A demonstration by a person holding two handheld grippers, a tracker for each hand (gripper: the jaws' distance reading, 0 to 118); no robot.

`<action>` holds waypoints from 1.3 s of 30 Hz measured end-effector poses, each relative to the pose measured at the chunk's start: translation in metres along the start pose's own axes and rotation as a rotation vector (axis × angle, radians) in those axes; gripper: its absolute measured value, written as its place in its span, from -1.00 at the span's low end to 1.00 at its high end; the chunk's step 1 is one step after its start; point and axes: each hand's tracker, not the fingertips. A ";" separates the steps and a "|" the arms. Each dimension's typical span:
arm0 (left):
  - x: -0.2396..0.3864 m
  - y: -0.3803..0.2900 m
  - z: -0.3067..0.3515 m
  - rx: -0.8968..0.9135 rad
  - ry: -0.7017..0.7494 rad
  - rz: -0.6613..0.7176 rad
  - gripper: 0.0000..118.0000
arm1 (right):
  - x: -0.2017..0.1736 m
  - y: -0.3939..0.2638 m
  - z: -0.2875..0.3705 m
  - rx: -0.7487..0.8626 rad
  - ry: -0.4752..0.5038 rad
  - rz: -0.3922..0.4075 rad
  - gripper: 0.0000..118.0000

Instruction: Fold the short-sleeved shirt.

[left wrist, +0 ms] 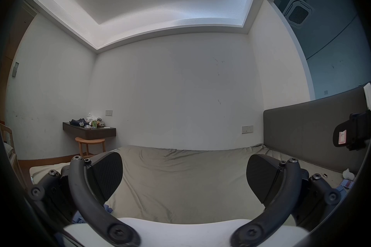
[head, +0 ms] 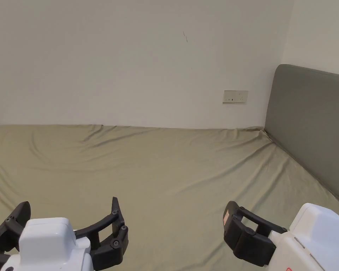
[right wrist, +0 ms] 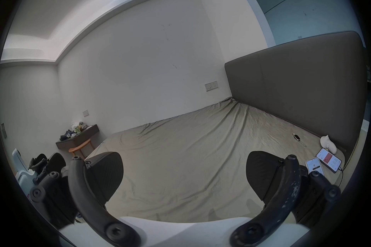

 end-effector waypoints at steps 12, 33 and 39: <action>-0.001 0.000 0.000 -0.001 0.002 0.000 1.00 | -0.003 0.000 0.000 -0.003 -0.013 -0.001 1.00; 0.000 0.001 0.000 0.000 -0.002 0.000 1.00 | -0.002 0.002 -0.002 -0.024 -0.013 -0.004 1.00; 0.001 0.001 0.000 -0.001 -0.004 -0.003 1.00 | -0.001 0.000 -0.001 -0.019 0.018 -0.008 1.00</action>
